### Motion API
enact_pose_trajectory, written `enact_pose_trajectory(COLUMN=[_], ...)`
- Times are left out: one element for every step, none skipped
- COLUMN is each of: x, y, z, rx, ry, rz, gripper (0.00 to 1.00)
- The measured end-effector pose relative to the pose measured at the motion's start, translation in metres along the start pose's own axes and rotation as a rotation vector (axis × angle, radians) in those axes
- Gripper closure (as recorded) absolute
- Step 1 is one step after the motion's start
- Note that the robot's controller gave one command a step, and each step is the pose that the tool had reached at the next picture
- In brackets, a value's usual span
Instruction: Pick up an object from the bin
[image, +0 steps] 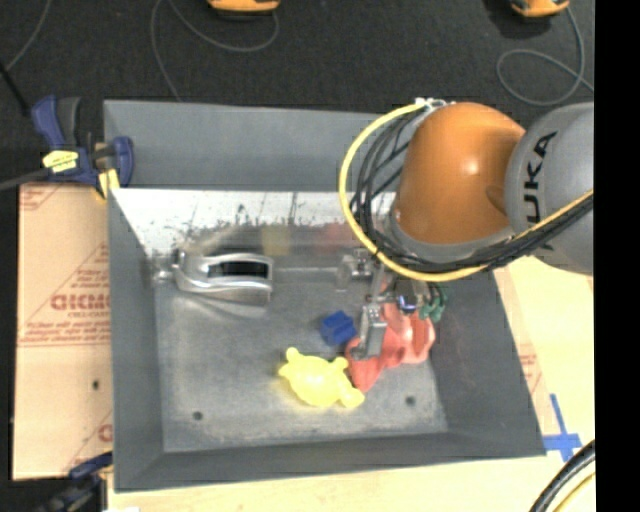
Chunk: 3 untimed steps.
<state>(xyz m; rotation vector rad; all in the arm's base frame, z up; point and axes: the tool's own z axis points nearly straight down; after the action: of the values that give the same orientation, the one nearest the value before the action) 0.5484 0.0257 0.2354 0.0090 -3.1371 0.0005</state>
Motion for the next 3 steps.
enact_pose_trajectory(x=[-0.001,0.01,0.012], y=[0.0,-0.031,-0.052], z=[-0.005,0.042,0.08], rx=[-0.001,-0.001,0.001], ry=[-0.008,-0.012,-0.009], rz=[0.001,0.019,-0.028], gripper=[0.0,0.0,0.0])
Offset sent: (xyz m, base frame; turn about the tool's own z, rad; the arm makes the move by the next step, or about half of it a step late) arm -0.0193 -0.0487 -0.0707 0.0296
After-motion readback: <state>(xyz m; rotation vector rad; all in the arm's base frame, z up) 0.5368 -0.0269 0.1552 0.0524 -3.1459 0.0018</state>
